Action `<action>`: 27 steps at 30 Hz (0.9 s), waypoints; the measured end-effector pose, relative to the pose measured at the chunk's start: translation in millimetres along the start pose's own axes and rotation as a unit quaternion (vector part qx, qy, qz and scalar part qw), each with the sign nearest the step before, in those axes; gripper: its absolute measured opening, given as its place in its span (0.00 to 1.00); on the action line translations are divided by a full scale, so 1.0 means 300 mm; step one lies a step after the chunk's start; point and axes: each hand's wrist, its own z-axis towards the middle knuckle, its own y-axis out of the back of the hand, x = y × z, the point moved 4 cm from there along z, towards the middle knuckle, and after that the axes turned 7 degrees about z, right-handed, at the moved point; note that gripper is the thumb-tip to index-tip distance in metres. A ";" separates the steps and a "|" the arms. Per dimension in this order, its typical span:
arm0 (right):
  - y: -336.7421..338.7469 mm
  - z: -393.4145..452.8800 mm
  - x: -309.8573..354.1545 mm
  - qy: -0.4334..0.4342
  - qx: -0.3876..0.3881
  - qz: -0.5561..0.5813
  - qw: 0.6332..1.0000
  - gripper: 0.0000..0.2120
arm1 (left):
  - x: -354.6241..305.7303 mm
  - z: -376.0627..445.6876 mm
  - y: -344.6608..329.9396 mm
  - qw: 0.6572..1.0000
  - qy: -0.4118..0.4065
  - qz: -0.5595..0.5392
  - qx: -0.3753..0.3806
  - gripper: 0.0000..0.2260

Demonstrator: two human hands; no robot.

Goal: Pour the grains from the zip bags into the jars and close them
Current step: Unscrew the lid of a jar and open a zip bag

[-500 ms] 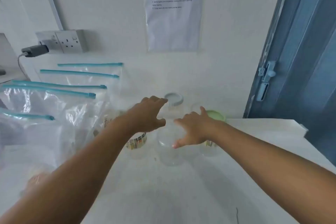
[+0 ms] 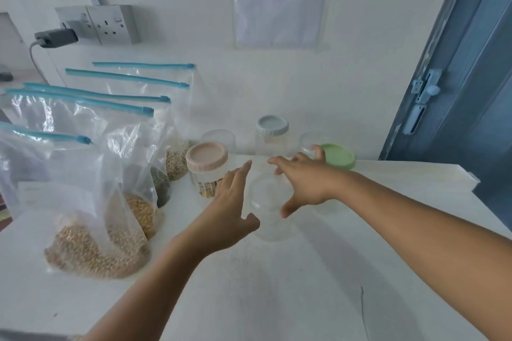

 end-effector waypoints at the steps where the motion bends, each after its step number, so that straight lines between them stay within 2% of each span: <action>1: -0.001 -0.007 0.001 0.009 0.016 0.003 1.000 0.60 | 0.015 -0.007 -0.028 1.000 0.016 -0.023 0.007 0.51; 4: -0.005 -0.030 0.012 0.025 0.045 0.032 0.998 0.58 | 0.064 -0.004 -0.105 0.991 0.070 -0.112 0.032 0.61; 6: -0.009 -0.040 0.019 0.037 0.050 0.035 0.997 0.57 | 0.084 0.017 -0.143 0.978 0.092 -0.177 0.057 0.64; 9: -0.003 -0.053 0.028 0.045 0.043 0.022 0.998 0.60 | 0.103 0.061 -0.174 0.971 0.085 -0.214 0.065 0.59; 13: 0.000 -0.065 0.027 0.016 -0.005 0.008 1.000 0.53 | 0.109 0.085 -0.186 0.972 0.067 -0.219 0.058 0.55; 17: -0.051 -0.054 0.043 -0.002 -0.033 -0.050 0.998 0.52 | 0.119 0.105 -0.190 0.968 0.055 -0.240 0.048 0.59; 19: -0.062 -0.050 0.046 -0.008 -0.041 -0.044 0.998 0.51 | 0.123 0.116 -0.194 0.968 0.048 -0.241 0.054 0.59; 21: -0.059 -0.047 0.042 -0.011 -0.045 -0.029 0.999 0.49 | 0.121 0.124 -0.205 0.968 0.040 -0.242 0.051 0.55; 24: -0.055 -0.043 0.039 -0.010 -0.041 -0.012 0.999 0.47 | 0.117 0.122 -0.225 0.970 0.038 -0.238 0.018 0.50; 27: -0.050 -0.034 0.034 -0.001 -0.027 0.008 1.000 0.47 | 0.113 0.120 -0.231 0.971 0.038 -0.237 0.005 0.50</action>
